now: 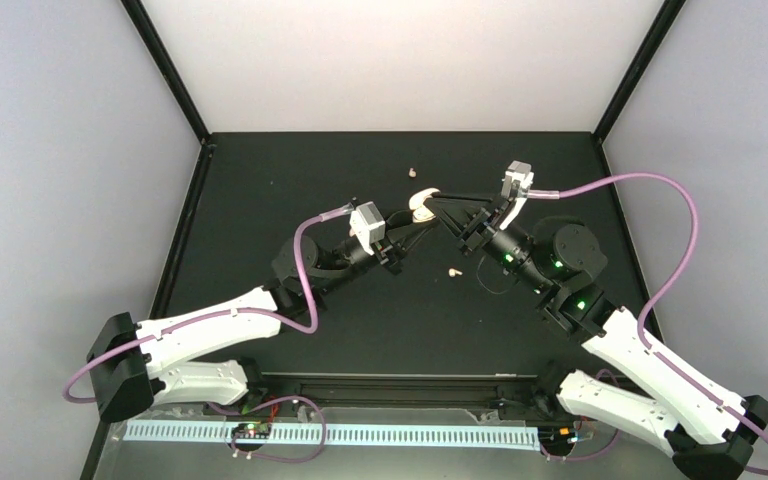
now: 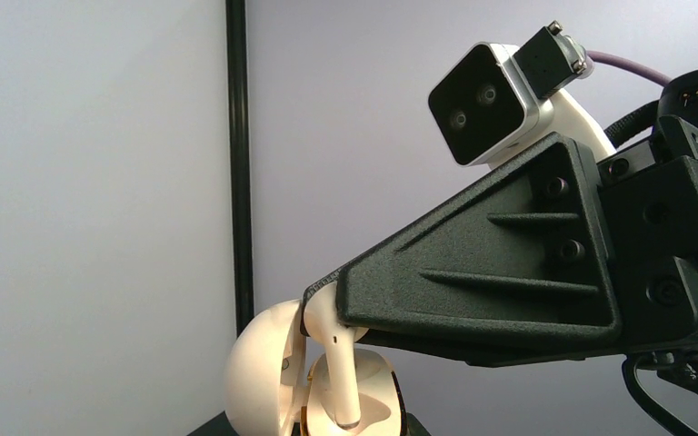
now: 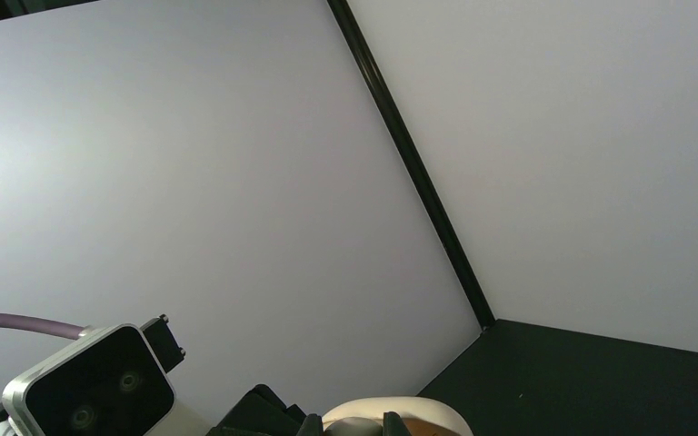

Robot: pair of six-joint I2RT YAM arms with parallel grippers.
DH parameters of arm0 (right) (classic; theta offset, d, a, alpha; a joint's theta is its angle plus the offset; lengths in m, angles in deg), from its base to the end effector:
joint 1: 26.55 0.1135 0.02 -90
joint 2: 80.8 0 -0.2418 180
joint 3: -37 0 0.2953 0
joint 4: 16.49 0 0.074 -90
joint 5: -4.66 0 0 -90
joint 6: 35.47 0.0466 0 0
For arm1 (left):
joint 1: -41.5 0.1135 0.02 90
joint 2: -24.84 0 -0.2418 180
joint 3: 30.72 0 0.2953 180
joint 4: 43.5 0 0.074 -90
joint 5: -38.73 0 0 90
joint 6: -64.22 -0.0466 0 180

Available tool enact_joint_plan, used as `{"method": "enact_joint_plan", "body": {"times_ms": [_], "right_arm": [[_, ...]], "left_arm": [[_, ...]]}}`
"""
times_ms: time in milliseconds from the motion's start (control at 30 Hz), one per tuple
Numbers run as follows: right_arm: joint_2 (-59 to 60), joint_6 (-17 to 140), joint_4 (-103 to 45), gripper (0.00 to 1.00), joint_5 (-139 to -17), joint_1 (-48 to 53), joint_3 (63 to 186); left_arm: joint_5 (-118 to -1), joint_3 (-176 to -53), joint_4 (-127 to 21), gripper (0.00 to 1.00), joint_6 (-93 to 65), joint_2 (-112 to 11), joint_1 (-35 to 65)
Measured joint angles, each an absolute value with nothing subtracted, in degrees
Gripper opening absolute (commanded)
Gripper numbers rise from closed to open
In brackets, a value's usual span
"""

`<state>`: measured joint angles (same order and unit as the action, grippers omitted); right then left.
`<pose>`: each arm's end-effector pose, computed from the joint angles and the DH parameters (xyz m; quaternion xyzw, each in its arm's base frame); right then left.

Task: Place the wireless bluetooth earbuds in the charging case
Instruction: Place the earbud in the charging case.

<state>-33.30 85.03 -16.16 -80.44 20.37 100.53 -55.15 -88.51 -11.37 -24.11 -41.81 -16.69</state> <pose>0.1720 0.1897 0.4072 -0.1194 0.5877 0.5202 0.6081 0.1695 -0.2792 0.3376 0.2852 0.4708 -0.4326 0.7141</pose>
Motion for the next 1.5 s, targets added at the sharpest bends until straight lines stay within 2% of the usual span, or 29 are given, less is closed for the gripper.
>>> {"method": "enact_joint_plan", "body": {"times_ms": [933, 1200, 1500], "right_arm": [[-34.1, 81.6, -16.7, 0.01, -80.2, 21.0, 100.2], [-34.2, 80.0, -16.7, 0.12, -79.2, 21.0, 100.2], [-34.5, 79.9, -17.1, 0.12, -79.2, 21.0, 100.2]], "left_arm": [[-55.4, -88.9, -11.9, 0.02, -22.7, -41.8, -16.7], [-56.0, -88.9, -12.2, 0.02, -22.7, -41.8, -16.7], [-56.5, -88.9, -12.3, 0.02, -22.7, -41.8, -16.7]]}}
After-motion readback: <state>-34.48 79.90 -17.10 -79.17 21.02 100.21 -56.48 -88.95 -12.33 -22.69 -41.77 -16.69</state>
